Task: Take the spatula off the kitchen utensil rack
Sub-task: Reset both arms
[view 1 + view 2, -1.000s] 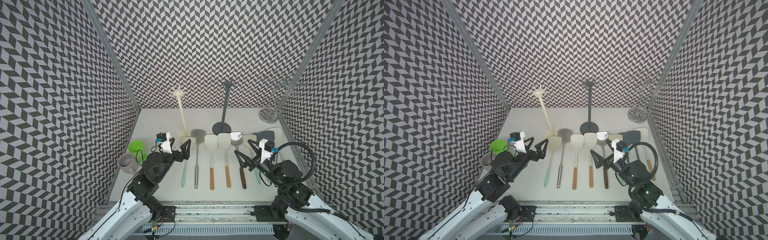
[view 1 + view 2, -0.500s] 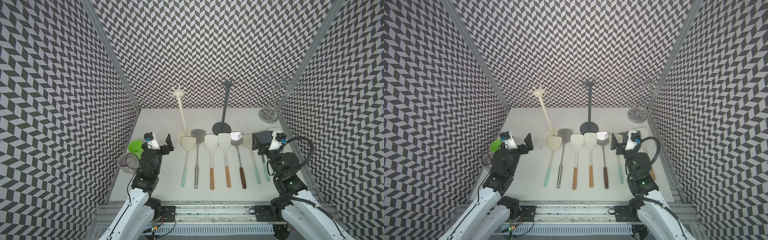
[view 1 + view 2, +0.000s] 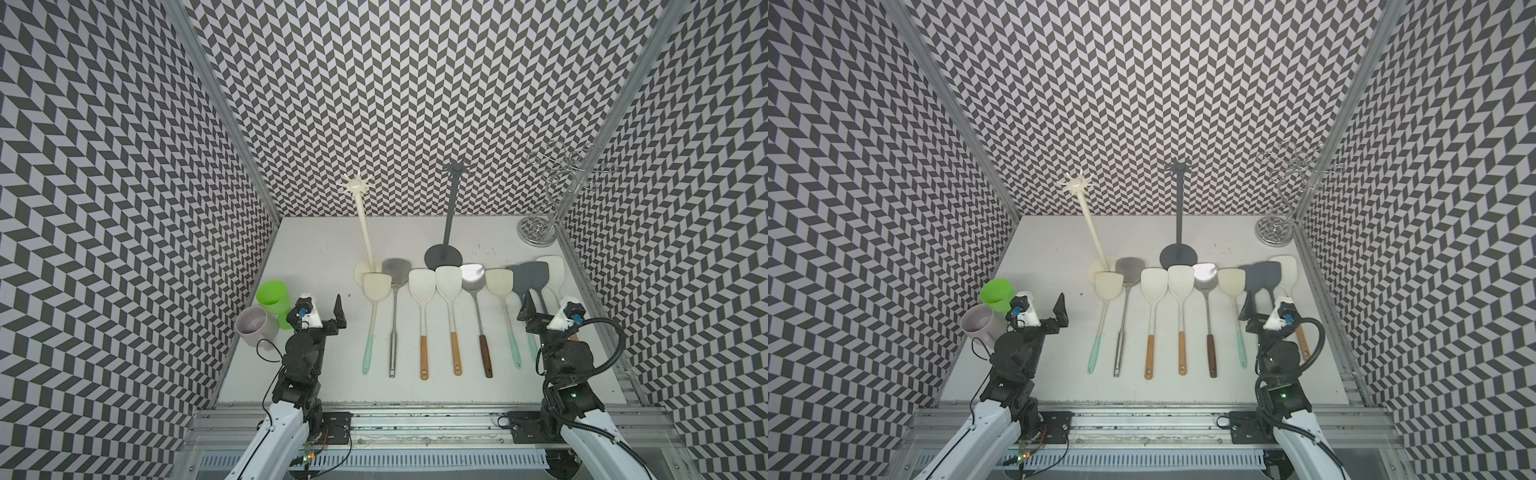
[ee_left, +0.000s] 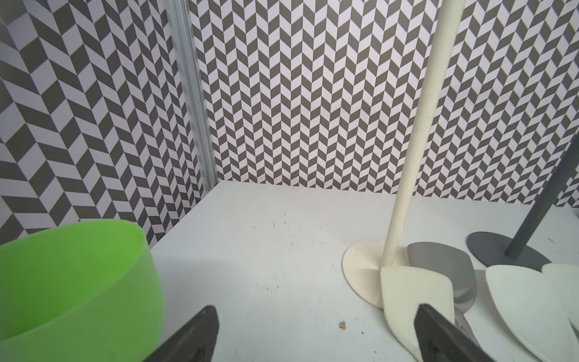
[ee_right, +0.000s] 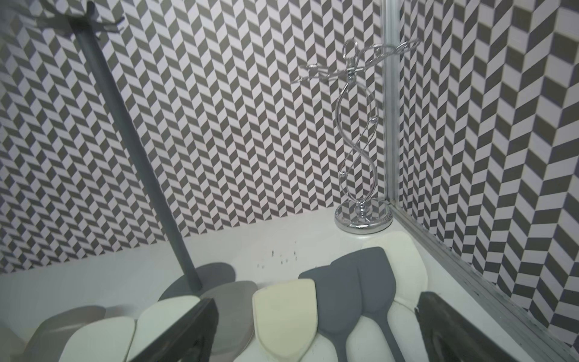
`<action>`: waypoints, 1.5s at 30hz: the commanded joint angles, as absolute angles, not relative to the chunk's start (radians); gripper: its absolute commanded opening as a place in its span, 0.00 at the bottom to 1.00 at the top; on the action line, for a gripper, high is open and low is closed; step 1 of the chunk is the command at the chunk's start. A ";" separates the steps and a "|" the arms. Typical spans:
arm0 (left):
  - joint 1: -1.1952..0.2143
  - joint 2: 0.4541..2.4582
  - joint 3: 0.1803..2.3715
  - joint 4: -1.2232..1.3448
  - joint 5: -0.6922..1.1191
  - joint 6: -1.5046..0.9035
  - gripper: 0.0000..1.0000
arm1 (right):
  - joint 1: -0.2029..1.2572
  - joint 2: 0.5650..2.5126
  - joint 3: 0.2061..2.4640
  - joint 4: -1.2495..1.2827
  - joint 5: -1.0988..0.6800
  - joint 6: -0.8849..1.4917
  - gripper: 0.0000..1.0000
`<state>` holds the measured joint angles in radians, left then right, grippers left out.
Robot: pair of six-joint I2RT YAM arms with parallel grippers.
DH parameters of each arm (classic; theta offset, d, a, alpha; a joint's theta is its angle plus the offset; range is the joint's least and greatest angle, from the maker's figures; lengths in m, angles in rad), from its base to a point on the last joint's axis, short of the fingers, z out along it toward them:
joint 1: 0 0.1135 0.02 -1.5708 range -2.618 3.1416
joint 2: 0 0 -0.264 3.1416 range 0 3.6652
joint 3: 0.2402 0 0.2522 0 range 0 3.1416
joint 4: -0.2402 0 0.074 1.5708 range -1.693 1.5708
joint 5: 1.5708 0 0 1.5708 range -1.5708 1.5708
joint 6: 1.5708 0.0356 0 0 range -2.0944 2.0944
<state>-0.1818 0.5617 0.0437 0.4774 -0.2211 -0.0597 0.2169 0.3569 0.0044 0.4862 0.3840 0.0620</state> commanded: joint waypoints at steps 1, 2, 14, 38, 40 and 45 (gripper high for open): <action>-0.129 0.666 0.051 0.641 -0.150 -0.052 0.99 | 0.204 0.398 -0.122 0.692 0.466 0.087 1.00; -0.113 0.714 0.066 0.650 -0.131 -0.060 0.99 | 0.201 0.421 -0.134 0.722 0.473 0.092 1.00; -0.038 1.180 0.172 0.921 -0.110 -0.056 0.99 | 0.155 0.929 -0.035 1.049 0.446 0.079 1.00; -0.015 1.553 0.268 1.229 -0.041 -0.002 0.99 | 0.106 1.459 0.155 1.330 0.189 -0.046 1.00; -0.015 1.554 0.267 1.233 -0.041 -0.002 0.99 | 0.108 1.537 0.181 1.367 0.180 -0.052 1.00; -0.015 1.553 0.265 1.233 -0.040 -0.002 0.99 | 0.064 1.529 0.284 1.177 0.131 -0.014 1.00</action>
<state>-0.0235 1.5505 0.2504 1.2110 -0.0559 -0.0154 0.0895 1.5505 0.2314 1.1999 0.1818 -0.0166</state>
